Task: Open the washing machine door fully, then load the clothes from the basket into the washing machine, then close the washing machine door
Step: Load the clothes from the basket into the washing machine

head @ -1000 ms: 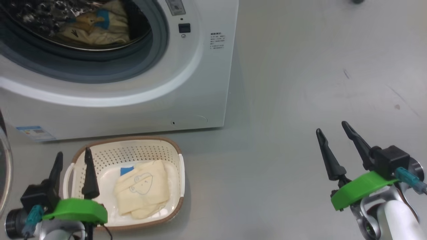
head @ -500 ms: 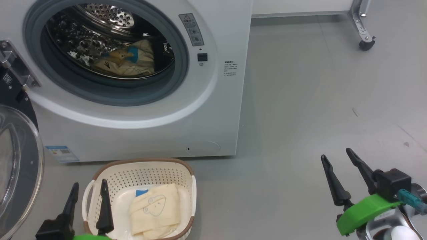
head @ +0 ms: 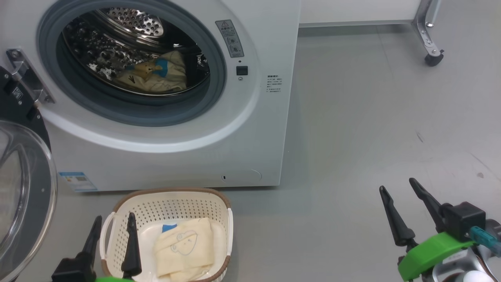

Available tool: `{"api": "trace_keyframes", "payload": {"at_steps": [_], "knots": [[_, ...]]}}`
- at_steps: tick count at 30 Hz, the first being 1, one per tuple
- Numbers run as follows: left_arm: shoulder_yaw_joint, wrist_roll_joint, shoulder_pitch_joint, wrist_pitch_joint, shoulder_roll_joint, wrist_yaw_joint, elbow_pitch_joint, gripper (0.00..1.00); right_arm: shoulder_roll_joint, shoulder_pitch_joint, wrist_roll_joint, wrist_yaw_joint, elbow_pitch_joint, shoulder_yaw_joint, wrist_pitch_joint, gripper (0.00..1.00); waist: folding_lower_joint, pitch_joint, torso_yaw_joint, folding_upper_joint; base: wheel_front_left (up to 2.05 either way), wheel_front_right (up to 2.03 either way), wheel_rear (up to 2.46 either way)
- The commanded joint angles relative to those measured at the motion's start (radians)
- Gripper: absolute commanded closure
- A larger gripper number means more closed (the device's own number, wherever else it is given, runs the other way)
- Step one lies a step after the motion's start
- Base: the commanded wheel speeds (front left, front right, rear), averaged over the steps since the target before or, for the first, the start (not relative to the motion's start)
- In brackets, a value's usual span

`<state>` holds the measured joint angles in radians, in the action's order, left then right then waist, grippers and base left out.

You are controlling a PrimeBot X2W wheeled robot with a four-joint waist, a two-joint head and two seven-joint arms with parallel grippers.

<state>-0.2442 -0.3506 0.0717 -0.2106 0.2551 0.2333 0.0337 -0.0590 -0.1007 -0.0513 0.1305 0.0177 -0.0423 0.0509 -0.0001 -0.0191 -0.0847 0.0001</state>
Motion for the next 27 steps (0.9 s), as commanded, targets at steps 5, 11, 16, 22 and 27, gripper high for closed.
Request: {"api": "trace_keyframes", "payload": {"at_steps": [5,11,16,22,27], "knots": [[0.027,0.003,-0.032,-0.005,0.004,0.002,-0.017,0.00,-0.007,0.021,0.006,0.000,0.050,0.012,-0.006,0.00,0.0001,-0.004,0.009,-0.0001,0.00,0.00,0.00],[0.026,0.001,-0.039,-0.009,0.004,0.006,-0.006,0.00,-0.006,0.024,0.006,0.000,0.055,0.012,-0.006,0.00,0.0001,-0.011,0.019,-0.0001,0.00,0.00,0.00],[0.024,0.003,-0.056,-0.002,0.003,0.014,0.008,0.00,-0.004,0.033,0.002,0.000,0.061,0.014,-0.004,0.00,0.0001,-0.032,0.021,-0.0001,0.00,0.00,0.00],[0.011,-0.006,-0.099,-0.005,-0.009,-0.003,0.057,0.00,-0.004,0.051,-0.004,0.000,0.070,0.016,0.004,0.00,0.0001,-0.080,0.018,-0.0001,0.00,0.00,0.00],[-0.011,-0.026,-0.190,-0.014,-0.035,-0.050,0.165,0.00,-0.004,0.081,-0.010,0.000,0.087,0.001,0.010,0.00,0.0001,-0.166,0.024,-0.0001,0.00,0.00,0.00]]}}
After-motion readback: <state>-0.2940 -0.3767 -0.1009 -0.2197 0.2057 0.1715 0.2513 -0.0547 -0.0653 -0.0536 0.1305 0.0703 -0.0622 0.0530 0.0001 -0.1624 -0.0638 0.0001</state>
